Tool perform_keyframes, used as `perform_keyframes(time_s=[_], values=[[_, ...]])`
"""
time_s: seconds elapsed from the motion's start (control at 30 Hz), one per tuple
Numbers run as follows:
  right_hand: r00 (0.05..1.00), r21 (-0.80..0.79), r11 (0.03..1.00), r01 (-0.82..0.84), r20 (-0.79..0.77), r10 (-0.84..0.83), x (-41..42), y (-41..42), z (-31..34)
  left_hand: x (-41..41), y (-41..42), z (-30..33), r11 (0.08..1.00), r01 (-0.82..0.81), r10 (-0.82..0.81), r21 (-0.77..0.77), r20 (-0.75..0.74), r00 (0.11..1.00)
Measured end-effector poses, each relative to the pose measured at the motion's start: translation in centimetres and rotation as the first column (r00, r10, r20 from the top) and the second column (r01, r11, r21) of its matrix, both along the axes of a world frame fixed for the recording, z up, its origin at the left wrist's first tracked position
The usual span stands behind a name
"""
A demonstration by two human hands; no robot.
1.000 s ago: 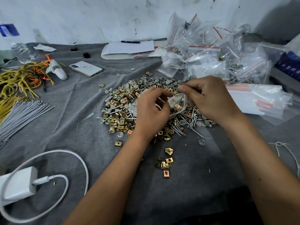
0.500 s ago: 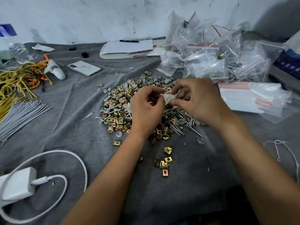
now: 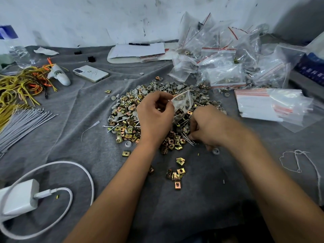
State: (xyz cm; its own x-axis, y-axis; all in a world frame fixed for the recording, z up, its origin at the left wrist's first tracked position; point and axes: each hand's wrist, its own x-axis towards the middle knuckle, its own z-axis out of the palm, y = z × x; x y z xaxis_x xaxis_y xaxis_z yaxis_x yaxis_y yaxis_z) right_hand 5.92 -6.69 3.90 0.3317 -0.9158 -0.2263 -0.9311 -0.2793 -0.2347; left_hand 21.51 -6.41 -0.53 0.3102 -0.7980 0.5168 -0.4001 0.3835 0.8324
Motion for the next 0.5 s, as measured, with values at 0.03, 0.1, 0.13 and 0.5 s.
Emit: perform_keyframes(time_s=[0.03, 0.1, 0.13, 0.5], values=[[1.000, -0.017, 1.000, -0.014, -0.009, 0.013, 0.2, 0.1, 0.0, 0.0, 0.0, 0.0, 1.000, 0.000, 0.000, -0.002, -0.002, 1.000], [0.998, -0.055, 0.997, -0.050, -0.041, 0.048, 0.4, 0.3, 0.0, 0.0, -0.1, -0.1, 1.000, 0.002, -0.002, -0.001, -0.005, 1.000], [0.996, -0.069, 0.995, -0.067, -0.056, 0.063, 0.4, 0.3, 0.0, 0.0, 0.0, -0.1, 1.000, 0.004, -0.004, -0.001, -0.007, 1.000], [0.811, 0.013, 1.000, 0.017, 0.584, -0.021, -2.8, -0.3, -0.2, 0.0, 0.0, 0.0, 1.000, 0.007, -0.007, 0.002, -0.026, 1.000]])
